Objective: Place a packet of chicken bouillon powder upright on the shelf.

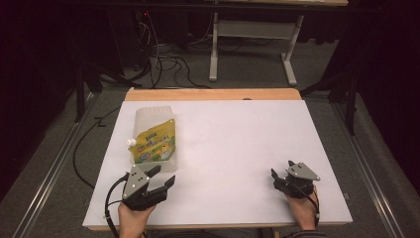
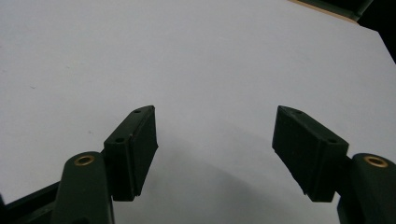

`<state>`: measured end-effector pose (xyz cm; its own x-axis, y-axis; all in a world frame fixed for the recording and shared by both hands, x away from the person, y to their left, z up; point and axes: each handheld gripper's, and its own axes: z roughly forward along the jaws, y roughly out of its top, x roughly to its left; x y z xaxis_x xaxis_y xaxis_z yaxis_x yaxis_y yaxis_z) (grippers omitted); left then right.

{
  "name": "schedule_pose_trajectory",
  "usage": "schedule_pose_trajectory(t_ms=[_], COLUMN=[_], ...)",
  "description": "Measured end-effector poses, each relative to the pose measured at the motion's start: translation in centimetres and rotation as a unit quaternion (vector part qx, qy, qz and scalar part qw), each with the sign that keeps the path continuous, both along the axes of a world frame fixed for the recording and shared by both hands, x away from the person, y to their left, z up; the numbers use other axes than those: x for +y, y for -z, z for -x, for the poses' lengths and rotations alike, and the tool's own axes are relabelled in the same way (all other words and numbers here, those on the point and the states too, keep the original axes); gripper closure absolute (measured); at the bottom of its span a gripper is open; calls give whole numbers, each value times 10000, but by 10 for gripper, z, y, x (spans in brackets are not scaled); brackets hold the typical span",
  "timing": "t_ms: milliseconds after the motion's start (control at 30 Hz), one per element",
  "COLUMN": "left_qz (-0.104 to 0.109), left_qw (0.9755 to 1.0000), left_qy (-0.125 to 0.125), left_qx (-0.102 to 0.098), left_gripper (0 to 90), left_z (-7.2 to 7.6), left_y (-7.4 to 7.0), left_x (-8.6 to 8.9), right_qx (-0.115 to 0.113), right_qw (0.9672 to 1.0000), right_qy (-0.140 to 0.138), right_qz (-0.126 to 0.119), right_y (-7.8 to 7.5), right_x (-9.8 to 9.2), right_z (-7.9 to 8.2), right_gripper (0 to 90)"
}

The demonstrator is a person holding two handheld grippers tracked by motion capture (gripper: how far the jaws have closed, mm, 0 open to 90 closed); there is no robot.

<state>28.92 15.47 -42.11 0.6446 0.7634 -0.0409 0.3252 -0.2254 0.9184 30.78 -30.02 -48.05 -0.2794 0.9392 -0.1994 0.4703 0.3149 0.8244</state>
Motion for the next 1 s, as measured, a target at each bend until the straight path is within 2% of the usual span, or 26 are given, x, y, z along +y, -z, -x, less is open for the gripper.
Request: schedule_pose_trajectory(t_ms=[167,467,600,700,800,1000], left_qz=[64,7,-90,-94,-197,-269], left_qw=[9999,9994,9994,9989,9985,9973], left_qy=[105,317,308,420,470,647], left_qx=[43,121,151,206,189,202], left_gripper=[398,398,414,414,406,392], left_z=[-4,-10,-12,-13,-14,-16], left_y=[4,7,9,10,12,15], left_x=[-10,-26,-32,-37,-44,-57], right_qx=[17,1,-7,-9,8,-12], right_qw=[10000,10000,10000,10000,10000,10000], right_qy=[-7,-10,-13,-14,-11,-16], right_qz=[1,2,-2,-6,8,3], right_y=[0,0,0,0,0,0], right_x=[0,0,0,0,0,0], right_z=[0,0,0,0,0,0], right_gripper=[312,312,312,312,312,312])
